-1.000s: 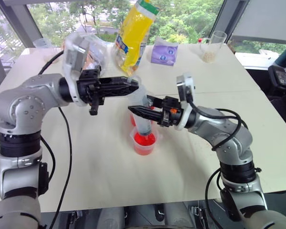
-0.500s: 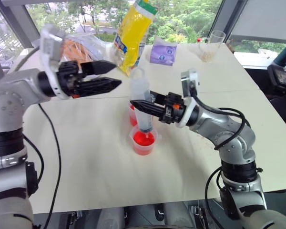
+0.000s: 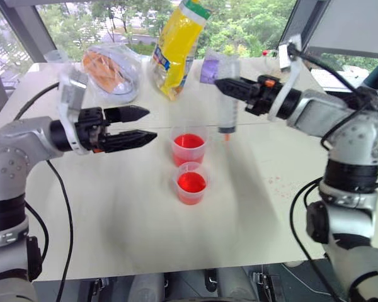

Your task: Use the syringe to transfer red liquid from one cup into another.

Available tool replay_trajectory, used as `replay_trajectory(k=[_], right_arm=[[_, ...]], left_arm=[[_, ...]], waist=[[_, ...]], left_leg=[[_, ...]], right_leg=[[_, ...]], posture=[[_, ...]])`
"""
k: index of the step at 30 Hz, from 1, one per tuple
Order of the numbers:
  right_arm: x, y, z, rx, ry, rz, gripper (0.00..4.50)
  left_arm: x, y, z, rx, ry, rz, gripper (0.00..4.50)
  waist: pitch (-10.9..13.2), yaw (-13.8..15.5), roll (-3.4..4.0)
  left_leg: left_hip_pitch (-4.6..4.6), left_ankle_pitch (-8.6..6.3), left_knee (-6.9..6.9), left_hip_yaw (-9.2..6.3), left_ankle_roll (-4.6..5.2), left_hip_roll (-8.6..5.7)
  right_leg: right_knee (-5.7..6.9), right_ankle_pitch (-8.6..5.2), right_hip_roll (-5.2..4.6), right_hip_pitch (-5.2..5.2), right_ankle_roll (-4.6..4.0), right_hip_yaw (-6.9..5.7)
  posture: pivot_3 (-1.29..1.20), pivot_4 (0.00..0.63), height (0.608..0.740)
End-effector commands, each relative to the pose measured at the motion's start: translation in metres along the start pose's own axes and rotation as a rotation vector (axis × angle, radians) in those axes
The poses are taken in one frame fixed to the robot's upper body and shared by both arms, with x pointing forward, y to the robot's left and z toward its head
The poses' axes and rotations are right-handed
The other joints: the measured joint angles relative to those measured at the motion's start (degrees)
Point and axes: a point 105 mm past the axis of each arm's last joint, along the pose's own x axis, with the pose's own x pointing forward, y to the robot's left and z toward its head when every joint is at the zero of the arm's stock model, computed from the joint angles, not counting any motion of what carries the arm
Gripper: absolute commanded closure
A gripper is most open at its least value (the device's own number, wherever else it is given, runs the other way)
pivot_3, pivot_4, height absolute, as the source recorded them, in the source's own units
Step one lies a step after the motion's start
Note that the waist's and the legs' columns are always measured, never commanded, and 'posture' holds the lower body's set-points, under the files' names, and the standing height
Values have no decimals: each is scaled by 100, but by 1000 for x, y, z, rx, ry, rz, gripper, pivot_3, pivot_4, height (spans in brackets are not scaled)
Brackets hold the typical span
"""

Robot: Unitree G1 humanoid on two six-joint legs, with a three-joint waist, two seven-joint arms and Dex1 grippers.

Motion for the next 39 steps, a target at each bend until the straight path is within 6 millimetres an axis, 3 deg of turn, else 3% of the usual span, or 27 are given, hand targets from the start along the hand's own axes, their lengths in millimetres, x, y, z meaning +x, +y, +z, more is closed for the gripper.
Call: replay_trajectory(k=[1, 6, 13, 17, 18, 21, 22, 24, 27, 30, 35, 39], right_arm=[[-12, -31, -13, 20, 141, -177, 3142], [-25, -74, -61, 62, 373, -380, 3142], [-30, -96, -97, 93, 498, -472, 3142], [-31, -103, -107, 105, 521, -497, 3142], [-31, -103, -107, 109, 517, -495, 2045], [-32, -100, -101, 102, 500, -481, 671], [-33, -99, -99, 99, 497, -477, 257], [-35, -97, -94, 75, 486, -477, 84], [-41, -91, -83, -7, 468, -464, 84], [-50, -73, -59, -141, 407, -387, 84], [-63, -18, -38, -300, 335, -122, 84], [-83, 25, -42, -439, 343, 100, 84]], left_arm=[[0, -7, 4, 56, -6, -8, 47], [3, -11, -2, 64, 10, -8, 47], [6, -16, -7, 62, 25, -16, 47], [7, -18, -11, 69, 46, -17, 47], [7, -19, -11, 71, 50, -18, 0], [7, -19, -12, 70, 54, -18, 0], [7, -19, -13, 69, 55, -18, 0], [7, -20, -14, 65, 58, -18, 0], [6, -20, -17, 63, 72, -13, 0], [1, -20, -20, 63, 93, -1, 0], [-6, -24, -25, 67, 121, 17, 0], [-14, -26, -29, 62, 155, 41, 0]], waist=[[0, 0, 0], [0, -16, 0], [0, -7, 0], [-1, -7, -1], [-1, -7, -1], [-1, 5, -3], [-1, 6, -2], [-1, 6, -2], [0, 10, 0], [1, 4, 2], [1, -4, 1], [2, 6, 1]], left_leg=[[-1, 0, -1, 0, 0, 0], [-3, -1, -1, 3, 1, -1], [-4, -1, 0, 2, 1, -2], [-4, -1, 0, 2, 1, -2], [-3, -1, 0, 1, 1, -2], [-3, -1, 1, 0, 1, -2], [-2, -1, 2, 0, 1, -2], [-2, -1, 2, 0, 1, -2], [-3, -1, 2, 0, 1, -2], [-5, -2, 0, 2, 3, -2], [-4, -2, -2, 1, 4, 1], [-4, -3, -2, -1, 4, 4]], right_leg=[[-1, 0, 0, -2, 0, 0], [-1, 0, 2, -6, 0, 3], [-1, 1, 3, -6, 1, 5], [-2, 0, 4, -4, 1, 4], [-2, 0, 4, -3, 2, 4], [-2, 1, 3, -1, 2, 4], [-2, 1, 4, -1, 2, 3], [-3, 1, 3, 0, 2, 4], [-3, 0, 3, -3, 2, 4], [-4, 0, 3, -6, 2, 4], [-5, -1, 6, -8, 2, 4], [-5, -2, 6, -8, 2, 4]], posture=[[0, 150, 740], [0, 150, 740], [0, 150, 740], [0, 150, 740], [0, 150, 740], [0, 150, 740], [0, 150, 740], [0, 150, 740], [0, 150, 740], [0, 150, 740], [0, 150, 740], [0, 150, 740]])
